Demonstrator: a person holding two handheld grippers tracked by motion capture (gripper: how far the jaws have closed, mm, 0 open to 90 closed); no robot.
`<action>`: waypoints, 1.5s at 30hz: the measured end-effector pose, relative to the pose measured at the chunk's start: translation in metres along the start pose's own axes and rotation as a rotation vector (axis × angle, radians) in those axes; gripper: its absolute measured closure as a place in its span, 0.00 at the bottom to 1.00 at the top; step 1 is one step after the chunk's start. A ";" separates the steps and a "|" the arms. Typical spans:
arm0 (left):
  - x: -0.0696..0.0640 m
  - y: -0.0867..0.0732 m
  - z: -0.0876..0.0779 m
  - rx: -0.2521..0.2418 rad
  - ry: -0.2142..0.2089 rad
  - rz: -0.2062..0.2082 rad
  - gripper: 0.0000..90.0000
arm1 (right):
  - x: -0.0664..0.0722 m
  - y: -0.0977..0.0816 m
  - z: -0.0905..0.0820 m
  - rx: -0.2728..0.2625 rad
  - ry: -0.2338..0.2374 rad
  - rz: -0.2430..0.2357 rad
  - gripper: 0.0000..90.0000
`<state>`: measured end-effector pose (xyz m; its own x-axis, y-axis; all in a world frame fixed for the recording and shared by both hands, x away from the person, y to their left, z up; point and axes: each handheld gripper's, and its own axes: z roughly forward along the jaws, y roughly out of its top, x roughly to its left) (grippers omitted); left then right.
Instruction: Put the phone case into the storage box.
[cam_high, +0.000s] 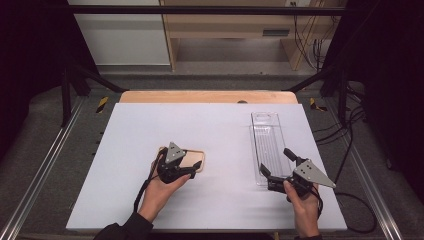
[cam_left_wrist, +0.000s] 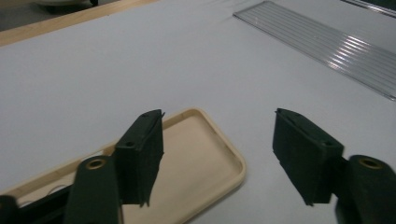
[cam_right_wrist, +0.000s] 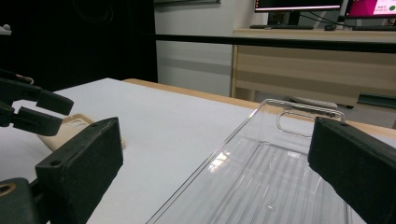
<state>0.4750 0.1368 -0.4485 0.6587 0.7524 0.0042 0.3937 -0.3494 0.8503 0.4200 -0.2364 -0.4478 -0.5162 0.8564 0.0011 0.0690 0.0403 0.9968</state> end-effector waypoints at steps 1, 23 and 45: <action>0.000 0.000 0.001 0.005 0.003 0.003 0.44 | 0.000 0.000 0.000 0.000 -0.001 -0.001 0.04; 0.002 -0.003 0.013 0.089 0.014 -0.063 0.96 | -0.001 0.000 -0.001 -0.006 -0.003 0.009 0.04; -0.004 -0.006 0.040 0.211 -0.022 -0.090 1.00 | -0.001 -0.002 -0.001 0.006 -0.001 0.007 0.04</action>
<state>0.4959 0.1138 -0.4746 0.6282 0.7739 -0.0803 0.5750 -0.3922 0.7180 0.4198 -0.2382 -0.4494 -0.5149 0.8572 0.0078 0.0777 0.0375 0.9963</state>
